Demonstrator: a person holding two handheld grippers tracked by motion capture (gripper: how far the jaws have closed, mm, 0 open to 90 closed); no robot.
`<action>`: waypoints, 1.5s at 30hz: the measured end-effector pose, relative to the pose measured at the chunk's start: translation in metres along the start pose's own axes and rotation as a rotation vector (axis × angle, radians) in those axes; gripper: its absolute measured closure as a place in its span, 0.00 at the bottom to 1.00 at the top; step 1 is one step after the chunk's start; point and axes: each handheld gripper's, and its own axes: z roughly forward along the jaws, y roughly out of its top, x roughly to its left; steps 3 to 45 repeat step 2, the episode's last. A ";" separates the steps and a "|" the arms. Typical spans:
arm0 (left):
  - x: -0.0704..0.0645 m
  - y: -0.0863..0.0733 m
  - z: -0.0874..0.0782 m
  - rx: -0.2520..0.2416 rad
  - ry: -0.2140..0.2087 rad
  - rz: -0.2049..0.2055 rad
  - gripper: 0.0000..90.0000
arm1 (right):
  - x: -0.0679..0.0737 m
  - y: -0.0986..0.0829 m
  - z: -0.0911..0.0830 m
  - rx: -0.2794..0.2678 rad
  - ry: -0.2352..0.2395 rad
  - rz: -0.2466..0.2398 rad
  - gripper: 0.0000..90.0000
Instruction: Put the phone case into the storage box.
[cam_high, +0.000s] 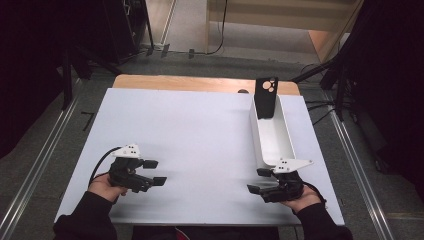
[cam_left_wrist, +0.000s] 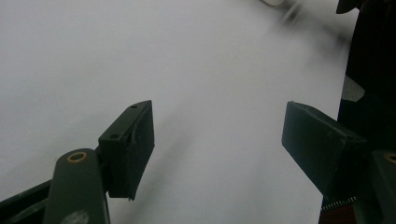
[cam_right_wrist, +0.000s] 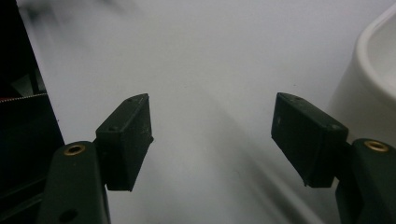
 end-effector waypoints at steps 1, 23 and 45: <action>0.000 0.000 0.000 0.000 -0.001 -0.001 0.28 | 0.000 0.000 0.000 0.000 0.001 0.004 0.30; 0.000 0.000 0.000 0.000 -0.003 -0.004 0.28 | 0.000 0.000 0.000 0.001 0.003 0.006 0.30; 0.000 0.000 0.000 0.000 -0.003 -0.004 0.28 | 0.000 0.000 0.000 0.001 0.003 0.006 0.30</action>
